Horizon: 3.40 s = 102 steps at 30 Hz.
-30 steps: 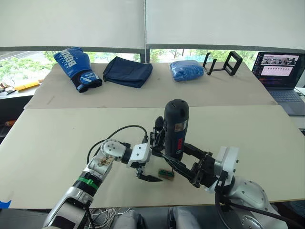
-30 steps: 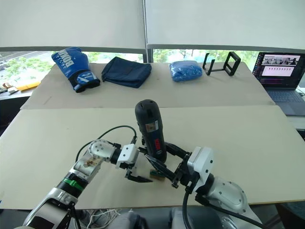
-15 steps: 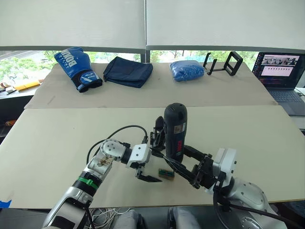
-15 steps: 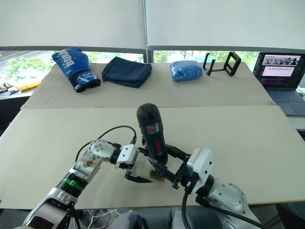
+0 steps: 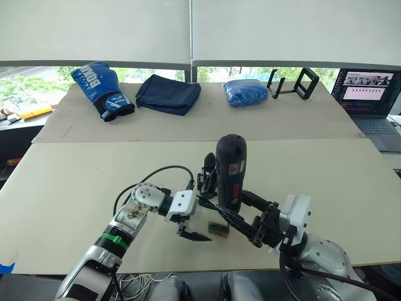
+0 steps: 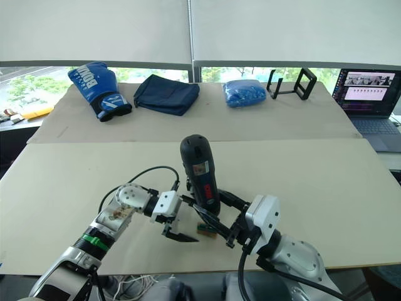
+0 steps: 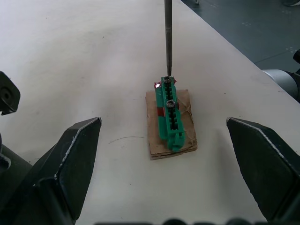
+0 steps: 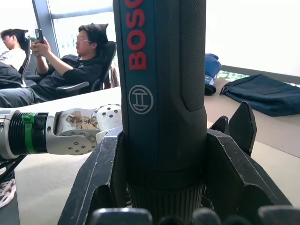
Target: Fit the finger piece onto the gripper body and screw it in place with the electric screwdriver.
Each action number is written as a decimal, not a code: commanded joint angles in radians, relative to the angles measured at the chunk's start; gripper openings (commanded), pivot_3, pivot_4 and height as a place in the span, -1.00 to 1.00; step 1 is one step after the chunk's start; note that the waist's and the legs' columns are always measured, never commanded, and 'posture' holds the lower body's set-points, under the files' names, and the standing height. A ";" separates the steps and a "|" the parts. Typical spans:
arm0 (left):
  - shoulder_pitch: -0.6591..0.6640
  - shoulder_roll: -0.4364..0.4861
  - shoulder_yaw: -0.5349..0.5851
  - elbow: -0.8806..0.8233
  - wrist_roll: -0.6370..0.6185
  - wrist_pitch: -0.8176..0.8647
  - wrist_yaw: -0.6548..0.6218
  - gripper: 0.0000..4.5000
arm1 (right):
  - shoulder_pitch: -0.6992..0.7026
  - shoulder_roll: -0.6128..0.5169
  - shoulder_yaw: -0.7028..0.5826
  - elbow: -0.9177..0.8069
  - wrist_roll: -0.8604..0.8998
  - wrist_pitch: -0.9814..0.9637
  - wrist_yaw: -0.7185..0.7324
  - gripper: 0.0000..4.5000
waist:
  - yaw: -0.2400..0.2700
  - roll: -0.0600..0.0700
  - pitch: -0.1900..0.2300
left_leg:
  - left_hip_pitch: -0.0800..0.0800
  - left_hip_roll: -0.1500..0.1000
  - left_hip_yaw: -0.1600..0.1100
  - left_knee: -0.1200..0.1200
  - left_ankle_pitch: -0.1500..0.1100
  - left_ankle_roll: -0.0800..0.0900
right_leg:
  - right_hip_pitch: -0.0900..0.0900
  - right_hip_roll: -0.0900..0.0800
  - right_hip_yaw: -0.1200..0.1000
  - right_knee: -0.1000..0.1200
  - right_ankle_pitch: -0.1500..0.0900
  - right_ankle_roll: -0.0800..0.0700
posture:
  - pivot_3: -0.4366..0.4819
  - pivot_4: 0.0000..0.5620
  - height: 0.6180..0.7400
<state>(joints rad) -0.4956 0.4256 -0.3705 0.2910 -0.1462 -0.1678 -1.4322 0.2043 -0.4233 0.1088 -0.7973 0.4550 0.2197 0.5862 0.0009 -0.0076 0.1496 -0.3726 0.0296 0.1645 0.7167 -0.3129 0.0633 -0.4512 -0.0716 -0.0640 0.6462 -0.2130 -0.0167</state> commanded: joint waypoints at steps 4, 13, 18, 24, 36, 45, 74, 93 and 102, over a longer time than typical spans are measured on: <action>-0.008 0.001 0.006 -0.017 -0.012 -0.003 -0.002 1.00 | -0.019 0.005 -0.013 -0.061 0.026 -0.026 -0.005 -0.16 | 0.000 0.000 0.000 | 0.000 0.000 0.000 0.000 0.000 0.000 | 0.000 0.000 0.000 0.000 0.000 0.000 | -0.05 -0.47 1.00; -0.012 -0.002 0.007 -0.019 -0.015 0.001 -0.002 1.00 | 0.008 -0.010 -0.019 -0.063 0.024 -0.026 0.001 -0.16 | 0.000 0.000 0.000 | 0.000 0.000 0.000 0.000 0.000 0.000 | 0.000 0.000 0.000 0.000 0.000 0.000 | -0.05 -0.47 1.00; -0.014 -0.003 0.006 -0.020 -0.014 0.002 -0.002 1.00 | 0.001 -0.013 -0.024 -0.070 0.032 -0.027 -0.004 -0.16 | 0.000 0.000 0.000 | 0.000 0.000 0.000 0.000 0.000 0.000 | 0.000 0.000 0.000 0.000 0.000 0.000 | -0.05 -0.47 1.00; -0.017 -0.004 0.007 -0.022 -0.014 0.004 0.001 1.00 | 0.010 -0.018 -0.026 -0.074 0.037 -0.025 -0.001 -0.16 | 0.000 0.000 0.000 | 0.000 0.000 0.000 0.000 0.000 0.000 | 0.000 0.000 0.000 0.000 0.000 0.000 | -0.05 -0.47 1.00; -0.021 -0.007 0.009 -0.025 -0.019 0.009 0.001 1.00 | 0.016 -0.039 -0.026 -0.082 0.050 -0.008 0.003 -0.16 | 0.000 0.000 0.000 | 0.000 0.000 0.000 0.000 0.000 0.000 | 0.000 0.000 0.000 0.000 0.000 0.000 | -0.05 -0.47 1.00; -0.021 -0.011 0.008 -0.032 -0.022 0.015 0.002 1.00 | 0.022 -0.055 -0.021 -0.081 0.056 -0.005 -0.003 -0.16 | 0.000 0.000 0.000 | 0.000 0.000 0.000 0.000 0.000 0.000 | 0.000 0.000 0.000 0.000 0.000 0.000 | -0.05 -0.47 1.00; -0.024 -0.014 0.005 -0.019 -0.020 0.005 -0.001 1.00 | -0.013 -0.050 -0.019 -0.071 0.058 -0.008 -0.022 -0.16 | 0.002 0.000 0.000 | 0.000 0.000 0.000 0.000 0.000 0.001 | 0.000 0.000 0.000 0.000 0.000 0.000 | -0.05 -0.47 1.00; -0.023 -0.012 0.006 -0.023 -0.023 0.008 -0.005 1.00 | -0.005 -0.030 -0.012 -0.051 0.025 -0.019 -0.015 -0.16 | 0.002 0.000 0.000 | 0.000 0.000 0.000 0.000 0.000 0.001 | 0.000 0.000 0.000 0.000 0.000 0.000 | -0.05 -0.47 1.00; -0.027 -0.013 0.007 -0.020 -0.025 0.009 -0.006 1.00 | 0.007 -0.017 -0.002 -0.050 0.011 -0.021 -0.011 -0.16 | 0.002 0.000 0.000 | 0.000 0.000 0.000 0.000 0.000 0.001 | 0.000 0.000 0.000 0.000 0.000 0.000 | -0.05 -0.47 1.00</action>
<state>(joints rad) -0.5058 0.4136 -0.3703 0.2894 -0.1582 -0.1520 -1.4336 0.2126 -0.4495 0.1089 -0.8125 0.4547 0.2468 0.5676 0.0027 -0.0081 0.1496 -0.3728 0.0295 0.1645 0.7169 -0.3132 0.0639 -0.4512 -0.0719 -0.0641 0.6461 -0.2130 -0.0166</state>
